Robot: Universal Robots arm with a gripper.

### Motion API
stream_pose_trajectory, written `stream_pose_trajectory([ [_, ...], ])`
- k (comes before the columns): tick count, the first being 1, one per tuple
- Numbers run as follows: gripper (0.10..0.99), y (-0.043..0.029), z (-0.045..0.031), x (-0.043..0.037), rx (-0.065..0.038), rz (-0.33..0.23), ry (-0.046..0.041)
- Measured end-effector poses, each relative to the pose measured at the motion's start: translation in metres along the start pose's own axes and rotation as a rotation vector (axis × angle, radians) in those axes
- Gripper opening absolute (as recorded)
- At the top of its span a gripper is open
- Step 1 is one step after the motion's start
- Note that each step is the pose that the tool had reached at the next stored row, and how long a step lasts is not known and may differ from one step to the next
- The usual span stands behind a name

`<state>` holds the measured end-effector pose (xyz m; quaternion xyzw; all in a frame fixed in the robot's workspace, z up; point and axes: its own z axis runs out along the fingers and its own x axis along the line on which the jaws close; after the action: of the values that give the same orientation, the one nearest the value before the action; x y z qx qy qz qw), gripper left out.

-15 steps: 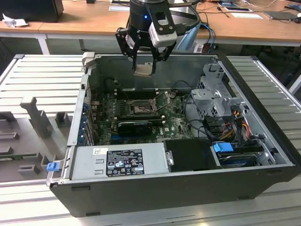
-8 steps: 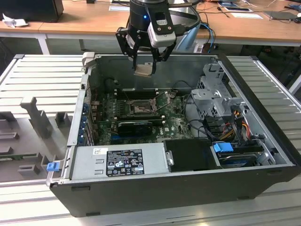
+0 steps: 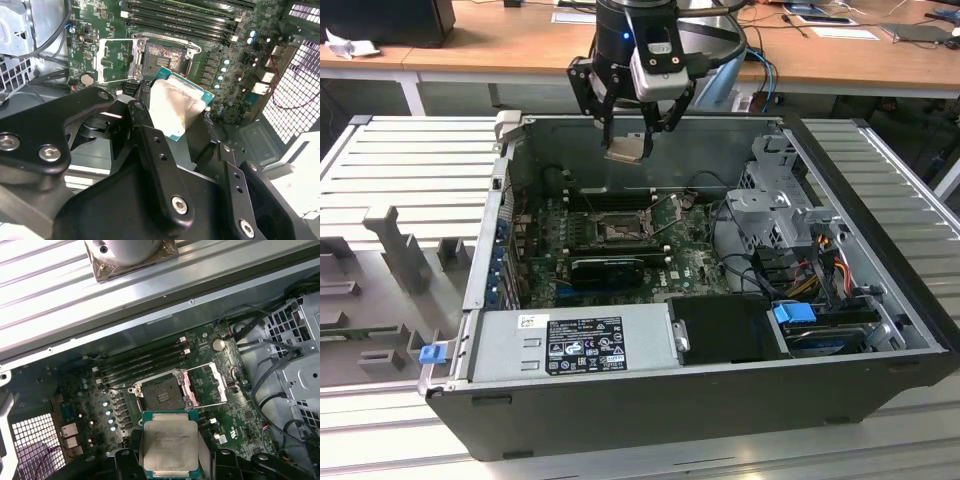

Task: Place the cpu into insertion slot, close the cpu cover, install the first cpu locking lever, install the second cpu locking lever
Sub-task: 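Place the cpu into insertion slot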

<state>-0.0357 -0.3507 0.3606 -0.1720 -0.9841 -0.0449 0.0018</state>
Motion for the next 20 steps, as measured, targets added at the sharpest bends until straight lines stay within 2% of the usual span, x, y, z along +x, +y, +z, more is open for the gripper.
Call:
stream_pose_trajectory([
  [7,0.525,0.0000,0.0001,0.0000,-0.001,0.068,-0.0060],
  [20,0.525,-0.0001,0.0010,0.0000,-0.003,0.238,-0.0214],
])
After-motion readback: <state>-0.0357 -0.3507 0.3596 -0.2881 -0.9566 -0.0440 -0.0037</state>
